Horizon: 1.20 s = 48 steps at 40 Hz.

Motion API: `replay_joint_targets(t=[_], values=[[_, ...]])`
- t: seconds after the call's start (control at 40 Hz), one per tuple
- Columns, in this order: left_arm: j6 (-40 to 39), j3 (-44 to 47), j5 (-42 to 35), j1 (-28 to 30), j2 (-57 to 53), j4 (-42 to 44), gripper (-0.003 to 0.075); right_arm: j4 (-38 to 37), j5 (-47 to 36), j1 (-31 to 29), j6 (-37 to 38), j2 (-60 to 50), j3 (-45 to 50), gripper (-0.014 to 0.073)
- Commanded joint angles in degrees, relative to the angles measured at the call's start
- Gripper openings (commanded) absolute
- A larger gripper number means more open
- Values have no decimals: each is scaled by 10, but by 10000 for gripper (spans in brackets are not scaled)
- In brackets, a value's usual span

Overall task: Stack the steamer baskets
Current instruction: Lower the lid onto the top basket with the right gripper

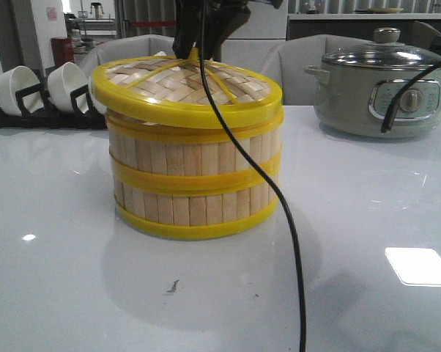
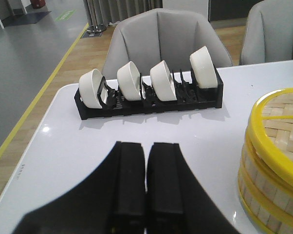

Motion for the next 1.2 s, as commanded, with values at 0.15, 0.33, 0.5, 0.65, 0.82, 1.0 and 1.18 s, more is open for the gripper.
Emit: replay_joint_targets(t=[0.15,0.33,0.5,0.65,0.82,1.0,1.18], values=[[-1,-16,-40,1,-1,1,87,-4,-41,0,-7,-36,-22,52],[-1,-16,-40,1,-1,1,86,-5,-45,0,-7,-35,-22,52],[-1,-16,-40,1,-1,1,86,-11,-44,0,-7,-30,-22,52],[-1,-16,-40,1,-1,1,86,-11,-44,0,-7,-24,-22,52],[-1,-16,-40,1,-1,1,86,-11,-43,0,-7,-20,-22,52],[-1,-16,-40,1,-1,1,86,-11,-44,0,-7,-18,-22,52],[-1,-16,-40,1,-1,1,86,-11,-45,0,-7,-18,-22,52]])
